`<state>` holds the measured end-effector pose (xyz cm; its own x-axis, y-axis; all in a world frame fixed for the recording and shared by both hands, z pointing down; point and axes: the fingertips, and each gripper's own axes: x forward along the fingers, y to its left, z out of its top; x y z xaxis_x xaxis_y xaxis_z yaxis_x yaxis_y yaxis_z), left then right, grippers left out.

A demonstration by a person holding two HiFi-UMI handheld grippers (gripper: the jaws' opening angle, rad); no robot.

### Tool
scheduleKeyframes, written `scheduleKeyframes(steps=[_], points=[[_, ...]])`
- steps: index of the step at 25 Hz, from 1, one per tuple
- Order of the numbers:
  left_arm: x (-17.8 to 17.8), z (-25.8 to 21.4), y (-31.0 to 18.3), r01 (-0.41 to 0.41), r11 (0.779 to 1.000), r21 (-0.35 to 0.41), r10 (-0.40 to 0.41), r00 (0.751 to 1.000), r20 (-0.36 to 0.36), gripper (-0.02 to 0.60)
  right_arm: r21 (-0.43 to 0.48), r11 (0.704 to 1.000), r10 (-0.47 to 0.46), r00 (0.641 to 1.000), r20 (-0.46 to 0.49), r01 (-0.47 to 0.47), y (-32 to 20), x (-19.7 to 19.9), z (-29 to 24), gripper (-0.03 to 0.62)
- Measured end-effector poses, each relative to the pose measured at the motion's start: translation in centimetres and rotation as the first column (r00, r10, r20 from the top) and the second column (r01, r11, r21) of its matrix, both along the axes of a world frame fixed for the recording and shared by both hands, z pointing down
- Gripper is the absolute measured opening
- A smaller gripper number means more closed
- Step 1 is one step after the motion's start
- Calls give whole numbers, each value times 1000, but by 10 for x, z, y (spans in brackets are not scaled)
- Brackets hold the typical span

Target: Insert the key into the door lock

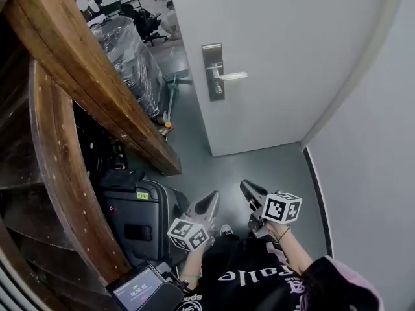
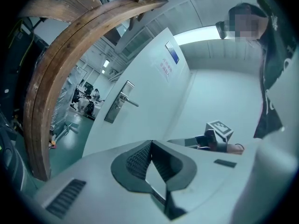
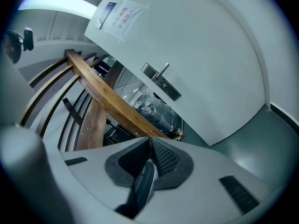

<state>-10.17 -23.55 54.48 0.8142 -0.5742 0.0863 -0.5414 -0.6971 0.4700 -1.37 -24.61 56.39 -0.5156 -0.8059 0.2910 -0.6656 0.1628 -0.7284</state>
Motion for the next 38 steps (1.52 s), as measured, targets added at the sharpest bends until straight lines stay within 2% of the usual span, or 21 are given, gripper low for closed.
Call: scheduleKeyframes(steps=[8, 13, 18, 23, 29, 38], points=[[42, -12, 65, 31, 999, 42, -31, 999, 11, 5, 36, 999, -28, 999, 18, 27, 69, 40, -8, 37], [80, -14, 128, 104, 994, 46, -105, 994, 11, 5, 34, 997, -71, 997, -1, 71, 138, 86, -8, 37], [109, -9, 193, 179, 984, 17, -179, 984, 17, 5, 46, 990, -131, 991, -39, 132, 198, 120, -10, 37], [116, -10, 248, 210, 978, 7, -210, 977, 47, 5, 37, 982, -183, 983, -2, 183, 237, 118, -8, 37], [111, -15, 285, 242, 970, 16, -243, 968, 63, 5, 35, 970, -242, 970, 13, 241, 267, 103, -6, 37], [99, -15, 340, 183, 982, 35, -185, 980, 69, 5, 32, 973, -229, 973, 18, 229, 321, 76, 3, 37]])
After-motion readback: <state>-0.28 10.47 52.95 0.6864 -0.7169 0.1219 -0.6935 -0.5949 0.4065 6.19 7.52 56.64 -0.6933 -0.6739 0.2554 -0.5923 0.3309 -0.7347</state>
